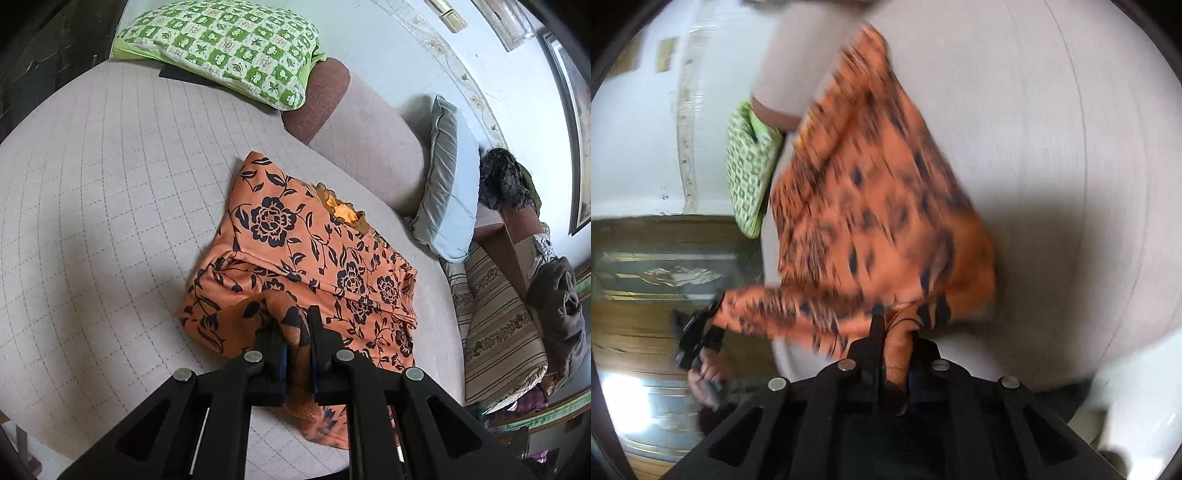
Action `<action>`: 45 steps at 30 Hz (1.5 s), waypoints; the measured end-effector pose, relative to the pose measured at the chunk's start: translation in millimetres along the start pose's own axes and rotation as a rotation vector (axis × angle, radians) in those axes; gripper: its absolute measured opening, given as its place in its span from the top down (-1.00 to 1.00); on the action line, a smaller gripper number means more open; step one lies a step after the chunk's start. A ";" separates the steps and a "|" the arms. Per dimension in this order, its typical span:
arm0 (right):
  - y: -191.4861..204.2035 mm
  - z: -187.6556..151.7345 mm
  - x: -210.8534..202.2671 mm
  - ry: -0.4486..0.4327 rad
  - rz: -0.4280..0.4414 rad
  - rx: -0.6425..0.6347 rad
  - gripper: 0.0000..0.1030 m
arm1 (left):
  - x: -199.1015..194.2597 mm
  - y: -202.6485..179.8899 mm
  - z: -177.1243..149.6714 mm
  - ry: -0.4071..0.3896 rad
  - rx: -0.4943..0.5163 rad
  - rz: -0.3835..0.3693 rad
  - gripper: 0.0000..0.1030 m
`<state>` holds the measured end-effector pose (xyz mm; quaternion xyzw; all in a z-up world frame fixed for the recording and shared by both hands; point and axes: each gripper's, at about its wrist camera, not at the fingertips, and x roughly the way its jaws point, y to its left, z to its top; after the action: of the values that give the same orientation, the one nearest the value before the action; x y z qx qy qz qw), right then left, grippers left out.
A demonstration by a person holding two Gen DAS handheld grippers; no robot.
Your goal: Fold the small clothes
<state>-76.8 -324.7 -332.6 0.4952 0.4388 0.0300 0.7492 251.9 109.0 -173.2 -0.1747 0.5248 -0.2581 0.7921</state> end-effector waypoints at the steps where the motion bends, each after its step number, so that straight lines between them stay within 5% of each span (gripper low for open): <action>1: 6.1 8.7 -6.0 -0.029 -0.004 -0.018 0.82 | 0.7 0.2 1.7 -0.002 0.001 0.002 0.82; 8: 62.9 101.1 -28.7 -0.224 0.045 -0.105 0.82 | 26.1 -2.2 49.0 -0.012 -0.009 -0.004 0.82; 15: 109.1 231.4 32.4 -0.282 0.051 -0.077 0.83 | 88.0 -5.6 136.2 -0.014 -0.038 0.005 0.82; 19: 102.8 295.4 67.5 -0.291 0.043 -0.016 0.82 | 141.3 3.5 178.3 0.010 -0.066 0.040 0.81; 24: 63.2 349.0 128.0 -0.144 0.052 0.167 0.75 | 210.4 36.9 198.2 0.100 -0.151 0.158 0.75; 29: 39.7 359.9 125.2 -0.168 0.141 0.208 0.74 | 203.1 60.3 196.5 0.016 -0.272 0.044 0.70; 31: 42.6 358.4 112.5 -0.191 0.149 0.178 0.74 | 177.5 55.7 193.5 -0.088 -0.275 0.012 0.49; 34: 53.0 350.9 93.6 -0.207 0.146 0.140 0.72 | 133.7 44.4 178.6 -0.292 -0.287 0.094 -0.46; 36: 67.5 341.8 83.8 -0.211 0.138 0.103 0.71 | 107.5 36.4 163.4 -0.390 -0.285 0.107 -0.51; 38: 78.9 337.3 73.1 -0.229 0.137 0.077 0.54 | 90.6 24.5 144.9 -0.398 -0.283 0.131 -0.51; 39: 83.8 335.9 68.7 -0.249 0.142 0.074 0.05 | 84.1 17.9 131.6 -0.406 -0.276 0.128 -0.51; 40: 84.6 335.1 62.5 -0.264 0.151 0.075 -0.68 | 78.7 11.7 116.1 -0.416 -0.262 0.114 -0.51; 43: 84.6 326.8 49.1 -0.348 0.169 0.116 -0.73 | 86.9 -16.2 66.7 -0.416 -0.210 0.129 -0.51; 45: 92.0 318.0 49.7 -0.309 0.140 0.090 -0.73 | 101.0 -24.4 35.2 -0.413 -0.214 0.152 -0.51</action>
<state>208.1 -481.7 -253.5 0.5563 0.2840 -0.0139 0.7808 310.8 29.8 -221.1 -0.2668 0.3876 -0.0997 0.8767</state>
